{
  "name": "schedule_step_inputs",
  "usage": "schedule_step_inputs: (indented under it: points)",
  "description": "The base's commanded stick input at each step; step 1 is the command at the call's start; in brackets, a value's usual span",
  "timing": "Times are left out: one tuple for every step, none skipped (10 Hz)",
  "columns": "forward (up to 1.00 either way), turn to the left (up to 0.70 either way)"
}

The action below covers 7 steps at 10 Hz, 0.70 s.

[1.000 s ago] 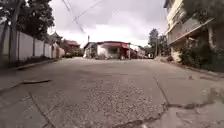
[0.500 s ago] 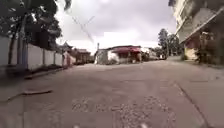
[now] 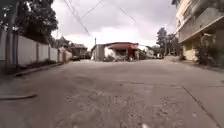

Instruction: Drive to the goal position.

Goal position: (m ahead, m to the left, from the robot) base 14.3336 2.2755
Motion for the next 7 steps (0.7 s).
schedule_step_inputs:
  points:
    - [1.0,0.0]
    - [1.0,0.0]
    - [1.0,0.0]
    - [1.0,0.0]
    - [1.0,0.0]
    - [1.0,0.0]
    - [1.0,0.0]
